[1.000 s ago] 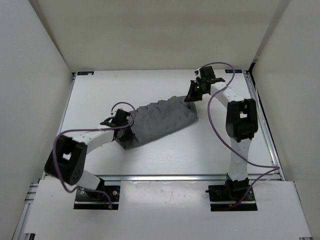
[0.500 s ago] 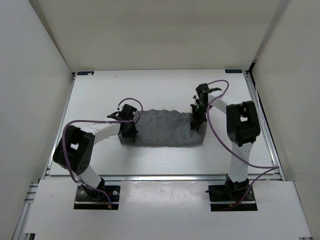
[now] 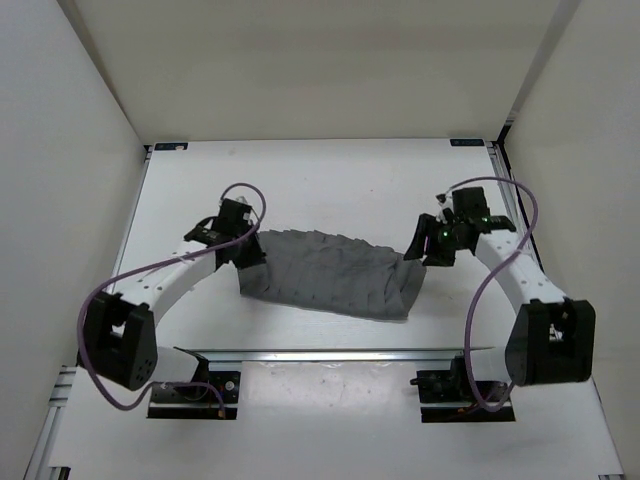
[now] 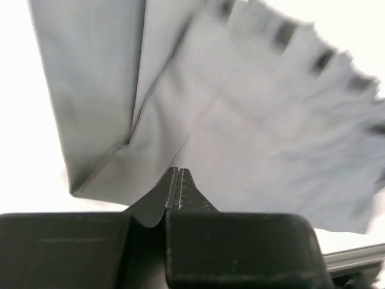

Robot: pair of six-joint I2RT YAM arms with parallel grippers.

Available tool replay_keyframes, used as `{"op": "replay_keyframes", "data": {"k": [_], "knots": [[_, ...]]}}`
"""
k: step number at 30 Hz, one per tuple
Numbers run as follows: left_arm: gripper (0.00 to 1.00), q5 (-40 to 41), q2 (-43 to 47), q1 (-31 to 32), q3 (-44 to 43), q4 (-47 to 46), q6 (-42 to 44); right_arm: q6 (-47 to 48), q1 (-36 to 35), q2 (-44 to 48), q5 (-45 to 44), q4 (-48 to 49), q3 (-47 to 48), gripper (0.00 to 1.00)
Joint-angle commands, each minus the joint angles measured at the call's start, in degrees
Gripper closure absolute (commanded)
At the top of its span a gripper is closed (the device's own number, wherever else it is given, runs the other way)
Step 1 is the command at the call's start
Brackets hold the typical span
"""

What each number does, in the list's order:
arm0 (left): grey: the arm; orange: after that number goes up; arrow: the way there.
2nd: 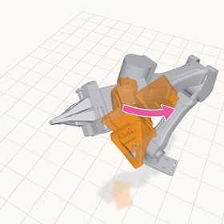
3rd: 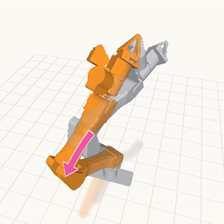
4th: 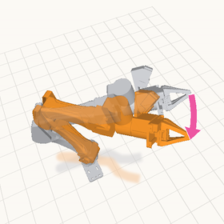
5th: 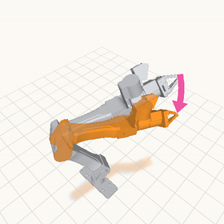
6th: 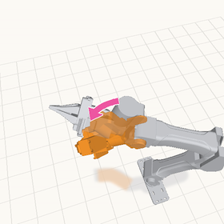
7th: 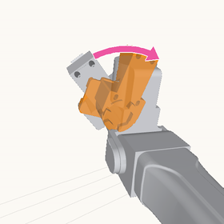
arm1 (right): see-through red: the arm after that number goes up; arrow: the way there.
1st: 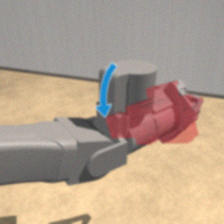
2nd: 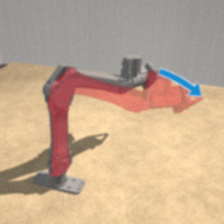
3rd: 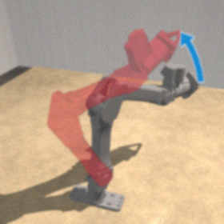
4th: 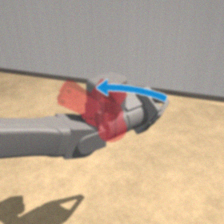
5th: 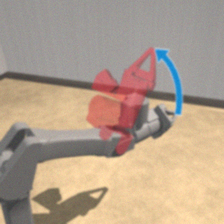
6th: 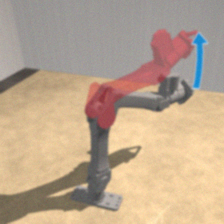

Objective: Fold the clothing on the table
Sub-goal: Fold the skirt

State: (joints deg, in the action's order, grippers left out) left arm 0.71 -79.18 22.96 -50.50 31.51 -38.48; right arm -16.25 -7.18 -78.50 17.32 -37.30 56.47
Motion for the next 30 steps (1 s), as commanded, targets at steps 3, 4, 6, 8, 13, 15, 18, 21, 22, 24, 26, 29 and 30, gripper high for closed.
{"op": "replay_keyframes", "data": {"k": [3,4,6,8,13,15,18,21,22,24,26,29,30], "knots": [[0.98,-0.80,4.12,-7.56,-4.51,1.63,4.01,-2.38,1.55,4.15,2.01,1.08,-11.44,0.36],[0.98,-1.06,3.25,-9.41,-4.87,2.50,4.37,-2.64,2.34,4.32,2.10,1.35,-11.99,0.36],[0.99,1.83,1.58,-11.78,-5.22,2.77,6.65,-3.35,2.78,4.15,1.49,2.84,-14.88,0.36],[0.99,5.16,0.17,-13.20,-5.22,2.86,7.62,-4.22,2.96,5.20,0.96,5.73,-16.99,0.36],[1.00,4.74,-5.10,-17.68,-4.52,1.37,7.72,-9.05,8.48,8.27,5.70,14.52,-23.76,0.36],[1.00,4.74,-7.47,-17.78,-4.52,0.84,7.37,-9.94,9.55,7.92,5.80,16.98,-25.25,0.36],[1.00,4.12,-11.77,-17.17,-5.66,-0.13,6.32,-10.46,9.81,6.96,6.49,20.32,-25.70,0.35],[1.00,3.86,-15.47,-16.37,-5.92,-0.83,5.61,-12.39,11.22,5.81,9.21,24.71,-27.29,0.35],[1.00,3.25,-16.26,-16.54,-6.19,-0.66,5.26,-12.66,11.57,5.47,10.35,26.47,-28.33,0.35],[1.00,1.50,-17.94,-15.93,-5.75,-1.27,4.82,-12.76,11.66,4.15,11.94,28.33,-28.78,0.35],[1.00,1.05,-17.77,-15.23,-4.61,-2.58,4.12,-12.93,11.14,2.13,13.08,30.26,-28.69,0.35],[1.00,1.31,-17.51,-13.83,-3.20,-3.64,3.50,-14.06,10.43,-0.68,16.24,34.39,-29.48,0.35],[1.00,1.49,-17.76,-13.21,-3.11,-3.56,3.50,-14.68,10.08,-1.91,18.08,36.66,-29.92,0.35]]}}
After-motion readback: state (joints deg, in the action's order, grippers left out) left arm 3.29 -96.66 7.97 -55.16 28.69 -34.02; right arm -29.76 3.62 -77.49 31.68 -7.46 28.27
